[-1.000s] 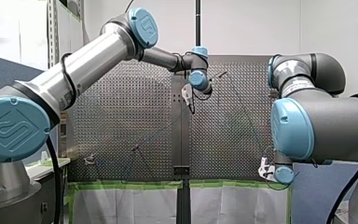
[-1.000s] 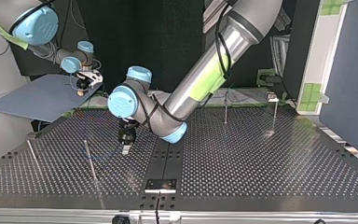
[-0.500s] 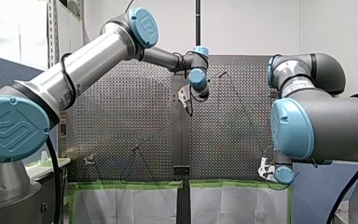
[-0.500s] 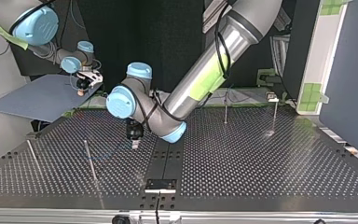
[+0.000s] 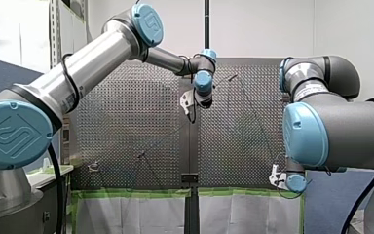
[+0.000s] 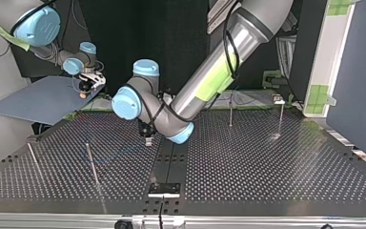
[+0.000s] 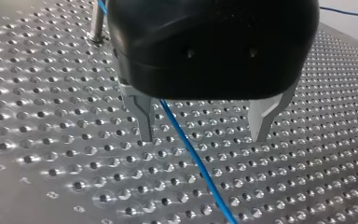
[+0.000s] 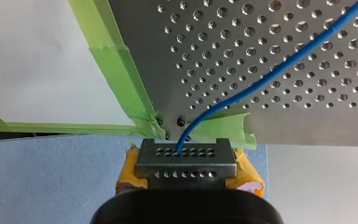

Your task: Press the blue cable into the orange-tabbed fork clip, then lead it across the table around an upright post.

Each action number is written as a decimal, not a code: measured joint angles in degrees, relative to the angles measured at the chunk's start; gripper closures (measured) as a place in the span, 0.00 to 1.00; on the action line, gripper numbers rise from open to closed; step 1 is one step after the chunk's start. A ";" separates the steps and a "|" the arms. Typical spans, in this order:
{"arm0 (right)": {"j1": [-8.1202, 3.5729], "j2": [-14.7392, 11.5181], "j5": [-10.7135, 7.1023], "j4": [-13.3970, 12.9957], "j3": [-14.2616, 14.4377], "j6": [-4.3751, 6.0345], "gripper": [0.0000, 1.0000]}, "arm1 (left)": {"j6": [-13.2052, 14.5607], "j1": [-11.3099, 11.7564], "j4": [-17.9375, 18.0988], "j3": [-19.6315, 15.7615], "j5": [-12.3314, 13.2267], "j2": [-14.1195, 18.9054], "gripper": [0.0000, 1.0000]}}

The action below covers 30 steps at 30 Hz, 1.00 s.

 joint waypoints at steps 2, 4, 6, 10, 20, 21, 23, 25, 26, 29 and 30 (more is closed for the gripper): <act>0.00 0.00 0.00 0.00 0.00 0.00 1.00 | 0.03 0.05 0.72 -0.80 0.02 0.66 0.00; 0.01 0.01 0.00 0.00 0.01 0.00 1.00 | 0.10 0.09 1.70 -1.88 0.13 1.22 0.00; 0.01 0.01 0.00 0.00 0.00 0.00 1.00 | 0.34 0.10 2.71 -2.88 0.23 1.51 0.00; 0.01 0.01 0.00 -0.01 -0.02 0.00 1.00 | 0.74 -0.15 4.03 -4.18 0.24 1.67 0.00; 0.06 0.01 0.00 0.00 -0.03 0.00 1.00 | 2.00 -1.10 3.96 -4.56 -0.30 4.13 0.00; 0.05 0.03 0.00 0.00 -0.03 0.00 1.00 | 2.23 -1.20 3.84 -4.57 -0.55 4.62 0.00; 0.05 0.03 -0.03 0.00 -0.04 -0.04 1.00 | 2.59 -1.37 3.61 -4.57 -0.79 5.28 0.00; 0.04 0.03 -0.12 -0.01 -0.03 -0.06 1.00 | 3.25 -1.67 3.04 -4.58 -0.72 6.05 0.00; 0.05 0.04 -0.17 0.00 -0.03 -0.07 1.00 | 3.58 -1.82 2.71 -4.59 -0.57 6.33 0.00; 0.07 0.04 -0.29 -0.01 -0.04 -0.12 1.00 | 4.81 -2.41 1.51 -4.59 0.24 7.25 0.00; 0.08 0.04 -0.31 -0.01 -0.05 -0.13 1.00 | 5.34 -2.67 0.98 -4.59 0.59 7.71 0.00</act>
